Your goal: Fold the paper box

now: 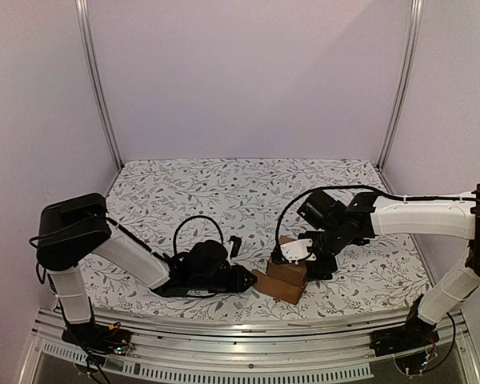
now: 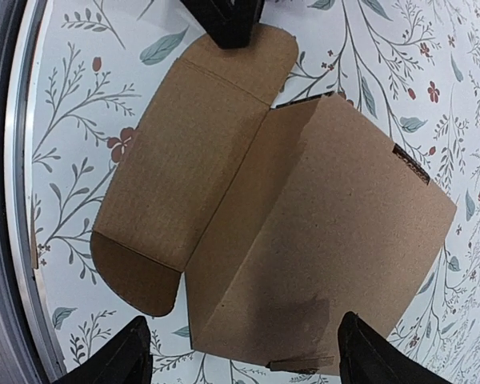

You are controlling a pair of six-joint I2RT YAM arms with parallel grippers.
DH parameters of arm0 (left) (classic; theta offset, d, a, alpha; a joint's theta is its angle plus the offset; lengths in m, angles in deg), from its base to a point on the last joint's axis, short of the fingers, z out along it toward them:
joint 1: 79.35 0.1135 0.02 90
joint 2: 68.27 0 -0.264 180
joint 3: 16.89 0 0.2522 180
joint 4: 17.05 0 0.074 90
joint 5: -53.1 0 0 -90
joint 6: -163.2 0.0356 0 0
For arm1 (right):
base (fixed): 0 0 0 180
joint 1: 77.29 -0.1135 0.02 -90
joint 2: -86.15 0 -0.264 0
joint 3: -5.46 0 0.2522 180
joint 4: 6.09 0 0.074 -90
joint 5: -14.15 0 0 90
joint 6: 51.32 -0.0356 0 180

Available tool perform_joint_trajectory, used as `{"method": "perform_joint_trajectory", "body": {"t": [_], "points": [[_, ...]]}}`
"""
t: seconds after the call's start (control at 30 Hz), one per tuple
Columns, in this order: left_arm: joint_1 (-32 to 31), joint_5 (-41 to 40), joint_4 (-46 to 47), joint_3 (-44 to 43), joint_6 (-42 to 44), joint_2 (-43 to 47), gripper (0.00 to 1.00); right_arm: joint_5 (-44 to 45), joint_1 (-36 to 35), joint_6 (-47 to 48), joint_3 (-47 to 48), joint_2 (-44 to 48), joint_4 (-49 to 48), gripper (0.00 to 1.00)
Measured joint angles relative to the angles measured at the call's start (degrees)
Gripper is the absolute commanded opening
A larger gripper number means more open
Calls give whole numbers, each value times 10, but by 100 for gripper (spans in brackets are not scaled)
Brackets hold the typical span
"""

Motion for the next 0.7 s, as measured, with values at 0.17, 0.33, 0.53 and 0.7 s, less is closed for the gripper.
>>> {"method": "perform_joint_trajectory", "body": {"t": [0.17, 0.33, 0.53, 0.7], "points": [[0, 0, -2, -10, 8, 0, 14, -12, 0, -22, 14, -13, 12, 79], [1, -3, -15, -27, 25, 0, 13, -31, -1, -39, 21, -19, 28, 79], [4, -14, -58, -68, 59, 0, 9, -68, 2, -57, 58, -20, 64, 81], [10, -13, -76, -100, 82, -18, 13, -111, 41, -57, 103, -19, 100, 82]]}}
